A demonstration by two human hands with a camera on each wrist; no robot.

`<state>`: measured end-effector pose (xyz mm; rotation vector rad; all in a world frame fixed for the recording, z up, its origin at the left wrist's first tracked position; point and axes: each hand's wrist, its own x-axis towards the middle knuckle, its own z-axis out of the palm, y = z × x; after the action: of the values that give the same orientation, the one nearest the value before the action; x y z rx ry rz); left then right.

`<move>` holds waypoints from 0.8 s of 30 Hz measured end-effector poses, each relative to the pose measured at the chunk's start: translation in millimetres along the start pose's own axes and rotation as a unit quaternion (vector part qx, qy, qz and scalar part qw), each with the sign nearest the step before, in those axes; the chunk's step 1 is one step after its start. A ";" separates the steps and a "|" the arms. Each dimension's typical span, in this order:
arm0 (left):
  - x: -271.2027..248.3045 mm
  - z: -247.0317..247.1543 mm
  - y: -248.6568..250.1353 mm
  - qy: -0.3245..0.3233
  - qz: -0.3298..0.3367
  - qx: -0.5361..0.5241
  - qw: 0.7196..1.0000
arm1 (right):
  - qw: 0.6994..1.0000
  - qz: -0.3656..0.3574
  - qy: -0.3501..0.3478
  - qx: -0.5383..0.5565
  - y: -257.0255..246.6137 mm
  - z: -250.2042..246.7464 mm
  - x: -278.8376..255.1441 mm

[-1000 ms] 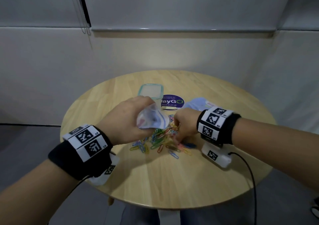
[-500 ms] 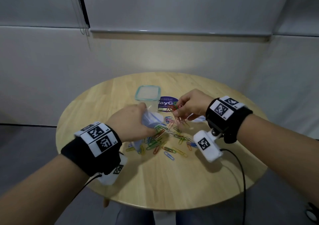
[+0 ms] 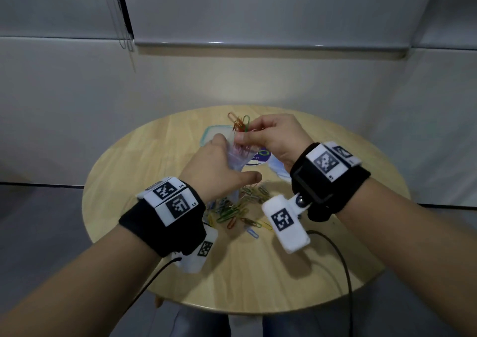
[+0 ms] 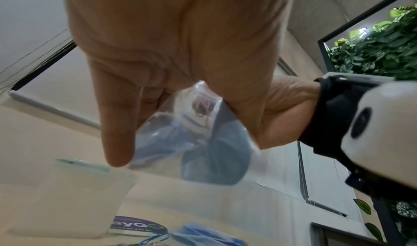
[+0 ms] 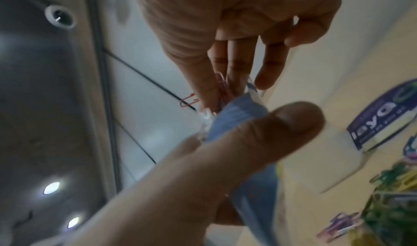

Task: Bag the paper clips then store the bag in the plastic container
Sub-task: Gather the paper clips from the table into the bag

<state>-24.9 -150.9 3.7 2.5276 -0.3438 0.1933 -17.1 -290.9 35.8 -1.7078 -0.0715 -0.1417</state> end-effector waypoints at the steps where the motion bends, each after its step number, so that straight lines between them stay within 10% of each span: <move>1: 0.1 0.1 0.6 0.005 0.004 -0.007 1.000 | 1.000 -0.012 0.002 -0.016 2.2 2.7 -1.3; 14: 1.0 -4.7 -14.7 0.013 0.061 0.060 0.996 | 0.985 -0.071 0.049 -0.146 0.3 -6.1 17.6; 19: 1.7 -8.7 -27.5 0.001 0.084 0.082 0.993 | 0.974 0.117 -0.139 -0.134 -8.0 -5.5 22.5; 24: 0.4 -11.3 -24.2 -0.015 0.047 0.046 0.998 | 0.985 0.036 -0.119 -0.116 -11.8 -3.6 21.1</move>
<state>-18.3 -125.3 0.3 2.6087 -0.4767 0.2134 2.1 -293.4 50.8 -1.9519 -0.1762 0.1123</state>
